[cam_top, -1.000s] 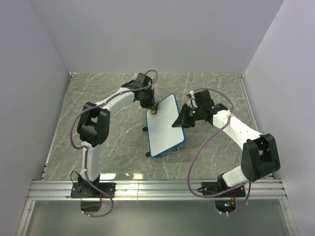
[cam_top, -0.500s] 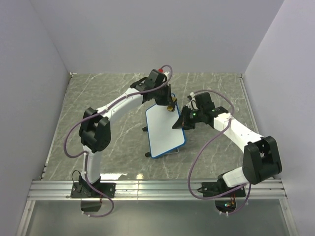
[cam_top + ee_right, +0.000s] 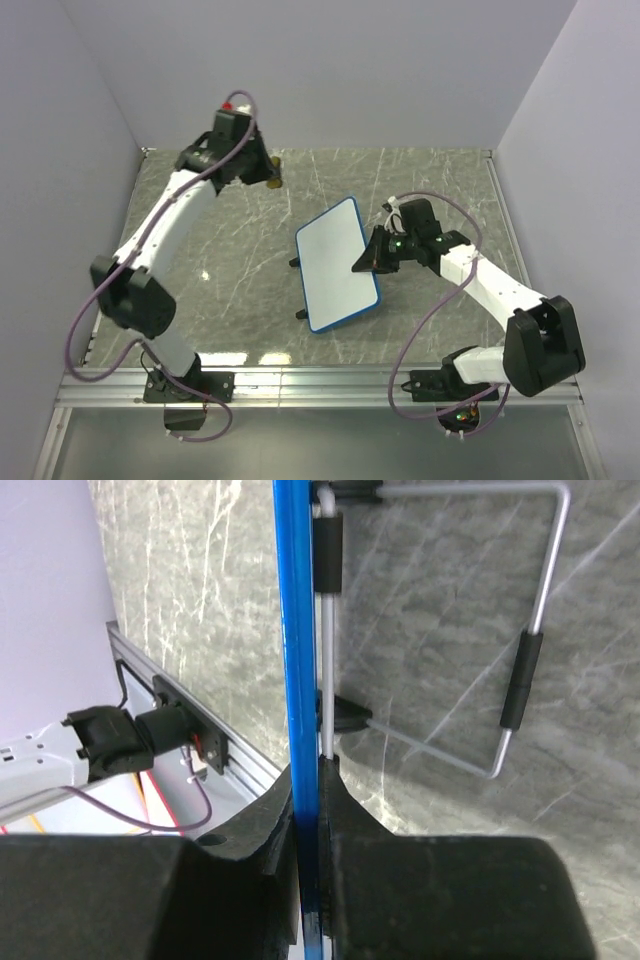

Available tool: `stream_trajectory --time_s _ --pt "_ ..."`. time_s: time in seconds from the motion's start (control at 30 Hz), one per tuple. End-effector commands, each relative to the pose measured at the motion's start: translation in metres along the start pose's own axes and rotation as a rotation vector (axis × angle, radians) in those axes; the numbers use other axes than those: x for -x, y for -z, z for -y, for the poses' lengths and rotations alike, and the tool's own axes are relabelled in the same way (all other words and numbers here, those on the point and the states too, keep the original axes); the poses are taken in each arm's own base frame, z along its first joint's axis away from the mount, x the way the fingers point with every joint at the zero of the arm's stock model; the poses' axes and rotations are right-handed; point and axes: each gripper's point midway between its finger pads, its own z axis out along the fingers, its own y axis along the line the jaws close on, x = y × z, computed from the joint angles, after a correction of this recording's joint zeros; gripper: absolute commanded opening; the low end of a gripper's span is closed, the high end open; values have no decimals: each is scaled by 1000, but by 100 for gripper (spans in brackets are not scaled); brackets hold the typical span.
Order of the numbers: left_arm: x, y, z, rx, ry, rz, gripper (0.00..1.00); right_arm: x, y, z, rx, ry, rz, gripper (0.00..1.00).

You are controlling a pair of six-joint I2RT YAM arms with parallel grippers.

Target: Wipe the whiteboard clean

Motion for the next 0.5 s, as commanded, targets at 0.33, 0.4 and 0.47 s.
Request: stream_trajectory --time_s 0.33,0.4,0.47 --pt "-104 25 -131 340 113 -131 1 -28 9 11 -2 23 -3 59" --pt "-120 25 -139 353 125 -155 3 -28 12 8 4 29 6 67" --pt "-144 22 -150 371 137 -200 8 -28 15 6 7 35 12 74"
